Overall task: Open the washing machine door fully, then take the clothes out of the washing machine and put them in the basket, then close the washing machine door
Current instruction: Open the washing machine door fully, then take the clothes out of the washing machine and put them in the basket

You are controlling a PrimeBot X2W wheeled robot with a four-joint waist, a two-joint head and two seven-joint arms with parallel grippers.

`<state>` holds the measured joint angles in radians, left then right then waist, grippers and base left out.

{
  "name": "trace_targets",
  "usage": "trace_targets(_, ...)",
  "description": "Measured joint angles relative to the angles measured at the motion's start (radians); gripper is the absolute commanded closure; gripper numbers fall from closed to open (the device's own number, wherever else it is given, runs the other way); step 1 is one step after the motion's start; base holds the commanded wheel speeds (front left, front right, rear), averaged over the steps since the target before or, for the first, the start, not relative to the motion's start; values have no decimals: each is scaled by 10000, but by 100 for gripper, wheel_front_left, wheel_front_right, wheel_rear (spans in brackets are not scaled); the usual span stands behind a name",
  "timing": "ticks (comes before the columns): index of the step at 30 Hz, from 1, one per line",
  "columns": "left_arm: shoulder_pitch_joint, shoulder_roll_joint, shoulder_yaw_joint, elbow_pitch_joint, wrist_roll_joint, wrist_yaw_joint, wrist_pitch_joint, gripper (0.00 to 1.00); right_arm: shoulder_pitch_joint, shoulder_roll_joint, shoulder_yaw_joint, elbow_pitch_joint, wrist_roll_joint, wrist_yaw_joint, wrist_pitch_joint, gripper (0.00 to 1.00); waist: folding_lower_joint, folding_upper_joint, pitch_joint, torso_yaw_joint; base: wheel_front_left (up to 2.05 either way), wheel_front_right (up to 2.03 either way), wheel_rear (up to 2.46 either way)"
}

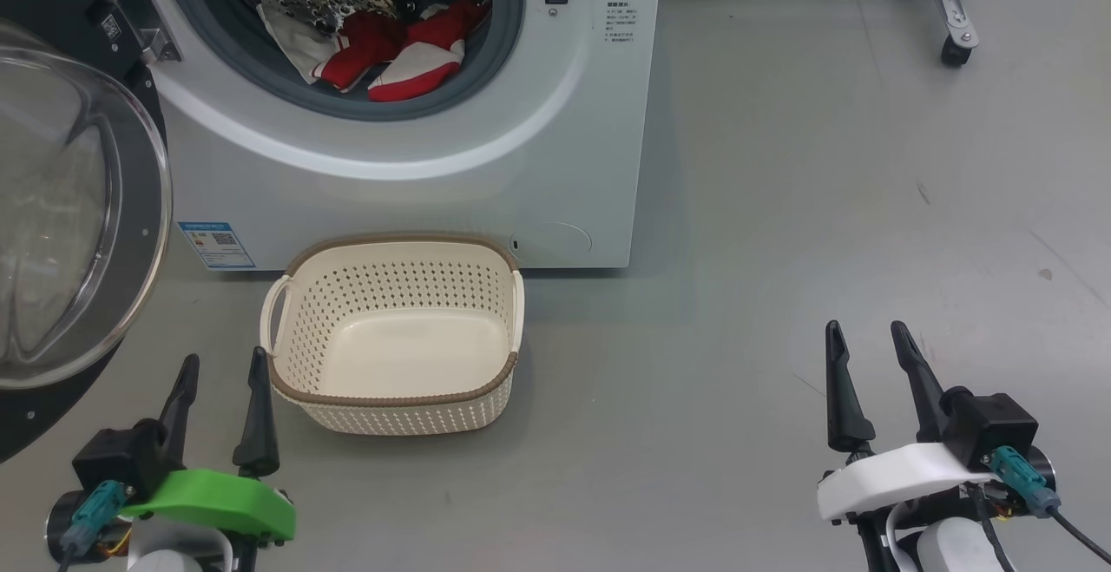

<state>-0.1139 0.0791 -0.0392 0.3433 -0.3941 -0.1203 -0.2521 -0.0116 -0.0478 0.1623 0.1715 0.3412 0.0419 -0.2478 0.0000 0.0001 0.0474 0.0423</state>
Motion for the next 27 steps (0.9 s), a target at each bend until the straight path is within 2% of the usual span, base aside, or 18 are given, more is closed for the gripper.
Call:
trace_targets(17, 25, -40, -4, -174, 63, 0, 0, 0, 0, 15, 0, -36, -100, 0, 0, 0, 0, 0, 49, -32, 0, 0, 0)
trace_targets(27, 128, -44, -8, -205, 77, 0, 0, 0, 0, 13, 71, -17, -556, -19, 0, 0, 0, 0, 52, -38, 0, 0, 0)
